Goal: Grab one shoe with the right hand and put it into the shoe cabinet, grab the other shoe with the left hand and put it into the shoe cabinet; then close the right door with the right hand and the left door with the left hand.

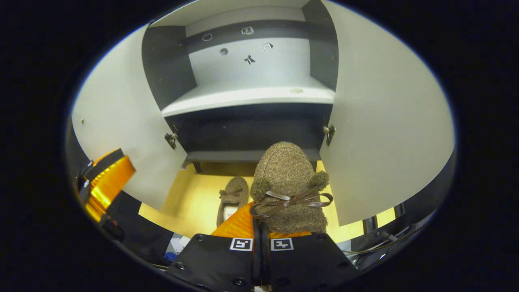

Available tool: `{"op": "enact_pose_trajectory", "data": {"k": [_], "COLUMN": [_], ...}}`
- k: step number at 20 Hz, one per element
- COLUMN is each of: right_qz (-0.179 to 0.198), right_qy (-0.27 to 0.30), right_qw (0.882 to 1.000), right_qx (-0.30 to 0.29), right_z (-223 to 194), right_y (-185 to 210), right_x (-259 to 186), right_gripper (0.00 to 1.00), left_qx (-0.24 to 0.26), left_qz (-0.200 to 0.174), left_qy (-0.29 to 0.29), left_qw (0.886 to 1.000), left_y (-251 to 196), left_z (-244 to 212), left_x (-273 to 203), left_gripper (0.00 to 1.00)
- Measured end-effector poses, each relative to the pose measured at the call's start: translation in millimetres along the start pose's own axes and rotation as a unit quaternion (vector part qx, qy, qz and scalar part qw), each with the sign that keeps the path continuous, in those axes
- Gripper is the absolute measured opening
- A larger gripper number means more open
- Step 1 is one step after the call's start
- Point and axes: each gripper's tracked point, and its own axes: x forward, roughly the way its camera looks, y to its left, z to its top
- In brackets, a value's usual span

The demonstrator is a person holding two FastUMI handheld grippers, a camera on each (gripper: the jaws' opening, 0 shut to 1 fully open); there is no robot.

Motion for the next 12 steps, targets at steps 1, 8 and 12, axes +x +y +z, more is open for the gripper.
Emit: {"op": "enact_pose_trajectory", "data": {"k": [1,8,12], "right_qz": [0.006,0.067,0.085], "right_qy": [-0.012,-0.112,-0.142], "right_qw": [1.0,0.99,0.984], "right_qx": [-0.005,-0.048,-0.063], "right_z": [14.9,146.3,204.5], "right_y": [3.6,18.1,20.9], "right_x": [-5.9,-7.2,11.0], "right_gripper": [0.02,0.02,0.02], "left_qx": [-0.001,0.018,-0.001], "left_qz": [0.001,0.05,0.08], "left_qy": [-0.003,0.0,0.001], "left_qw": [1.0,0.999,0.997], "left_y": [0.9,15.4,16.2], "left_z": [1.7,6.5,3.2], "left_x": [-0.4,-0.7,5.7], "left_gripper": [0.9,0.9,0.9]}}
